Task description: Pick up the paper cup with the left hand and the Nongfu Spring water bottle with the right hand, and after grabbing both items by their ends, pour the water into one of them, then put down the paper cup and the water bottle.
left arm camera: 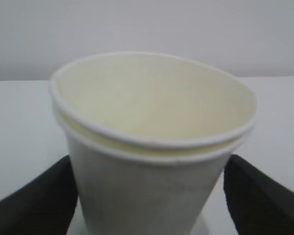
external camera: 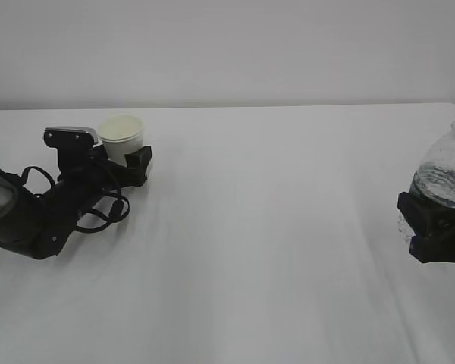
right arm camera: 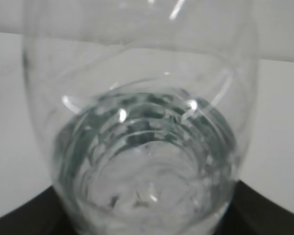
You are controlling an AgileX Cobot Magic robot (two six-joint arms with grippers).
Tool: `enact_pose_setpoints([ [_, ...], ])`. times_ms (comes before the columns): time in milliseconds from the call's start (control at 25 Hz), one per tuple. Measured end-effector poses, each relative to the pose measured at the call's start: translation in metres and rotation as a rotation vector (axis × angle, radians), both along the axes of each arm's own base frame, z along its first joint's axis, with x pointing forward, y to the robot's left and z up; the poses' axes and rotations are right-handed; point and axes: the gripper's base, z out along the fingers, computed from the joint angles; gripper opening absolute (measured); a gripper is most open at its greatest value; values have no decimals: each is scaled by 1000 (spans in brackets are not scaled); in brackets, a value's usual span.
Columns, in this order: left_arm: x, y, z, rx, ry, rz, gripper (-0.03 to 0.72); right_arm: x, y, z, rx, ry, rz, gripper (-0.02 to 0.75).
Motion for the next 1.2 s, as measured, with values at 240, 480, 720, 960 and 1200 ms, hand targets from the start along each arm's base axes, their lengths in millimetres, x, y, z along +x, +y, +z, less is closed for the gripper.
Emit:
enact_pose_setpoints([
  [240,4,-2,-1,0,-10,-7,692,0,0,0,-6,-1,2,445],
  [480,4,-2,-1,0,-11,-9,691,0,0,0,-8,-2,2,445],
  [720,4,-2,-1,1,-11,-11,666,0,0,0,-11,-2,1,445],
  [960,4,-3,-1,5,-12,-24,557,0,0,0,-11,-2,1,445],
  [1200,3,-3,-1,6,-12,-28,545,0,0,0,-13,-3,2,445],
])
